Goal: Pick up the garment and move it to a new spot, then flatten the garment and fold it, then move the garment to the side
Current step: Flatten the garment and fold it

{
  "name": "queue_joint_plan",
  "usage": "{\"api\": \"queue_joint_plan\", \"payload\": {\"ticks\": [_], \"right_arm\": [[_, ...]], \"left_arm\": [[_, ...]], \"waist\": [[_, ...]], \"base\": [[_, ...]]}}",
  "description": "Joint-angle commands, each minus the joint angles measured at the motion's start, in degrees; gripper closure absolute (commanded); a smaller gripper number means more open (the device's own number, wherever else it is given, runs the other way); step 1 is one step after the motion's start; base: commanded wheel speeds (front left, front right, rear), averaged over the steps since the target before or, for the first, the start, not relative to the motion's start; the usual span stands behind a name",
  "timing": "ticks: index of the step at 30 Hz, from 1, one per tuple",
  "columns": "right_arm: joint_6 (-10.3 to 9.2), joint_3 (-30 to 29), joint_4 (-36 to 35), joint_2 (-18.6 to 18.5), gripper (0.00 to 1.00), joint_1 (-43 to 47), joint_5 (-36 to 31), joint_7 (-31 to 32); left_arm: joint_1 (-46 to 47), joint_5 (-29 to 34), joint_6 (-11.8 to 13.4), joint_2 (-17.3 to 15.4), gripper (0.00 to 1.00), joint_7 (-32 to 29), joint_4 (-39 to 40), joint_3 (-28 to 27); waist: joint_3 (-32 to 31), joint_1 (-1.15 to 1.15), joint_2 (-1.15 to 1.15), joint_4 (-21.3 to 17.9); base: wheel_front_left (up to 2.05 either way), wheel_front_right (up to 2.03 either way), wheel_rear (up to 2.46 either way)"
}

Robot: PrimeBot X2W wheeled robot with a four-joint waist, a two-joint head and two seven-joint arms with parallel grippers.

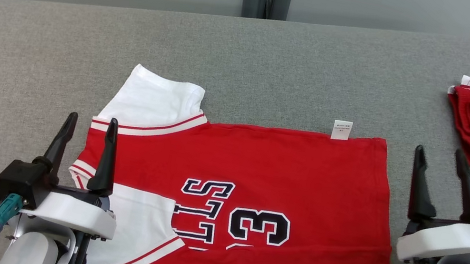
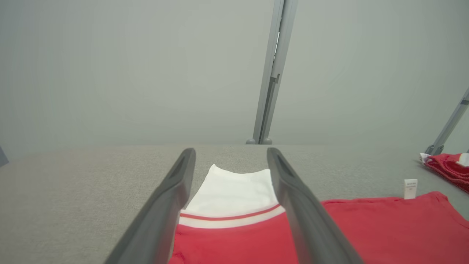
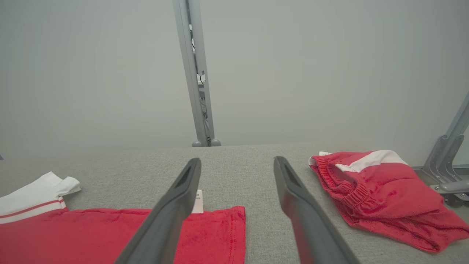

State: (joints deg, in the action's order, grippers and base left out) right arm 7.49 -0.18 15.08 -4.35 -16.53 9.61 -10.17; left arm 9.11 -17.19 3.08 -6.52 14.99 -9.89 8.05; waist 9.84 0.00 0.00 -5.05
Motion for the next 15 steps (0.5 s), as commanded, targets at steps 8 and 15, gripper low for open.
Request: {"api": "queue_joint_plan", "payload": {"ticks": [8,15], "right_arm": [[0.02,1.23,5.65,0.82,0.0,-1.11,0.74,-2.76],[0.02,1.54,7.56,0.98,0.0,-2.95,0.91,-3.0]], "left_arm": [[0.71,2.21,-3.08,1.99,0.0,0.18,-2.77,-3.05],[1.53,4.43,-5.01,2.71,0.0,0.19,-3.06,-4.78]], "waist": [[-0.34,0.0,0.0,-0.27],[1.02,0.0,0.0,-0.34]], "base": [[0.0,0.0,0.0],[0.0,0.0,0.0]]}}
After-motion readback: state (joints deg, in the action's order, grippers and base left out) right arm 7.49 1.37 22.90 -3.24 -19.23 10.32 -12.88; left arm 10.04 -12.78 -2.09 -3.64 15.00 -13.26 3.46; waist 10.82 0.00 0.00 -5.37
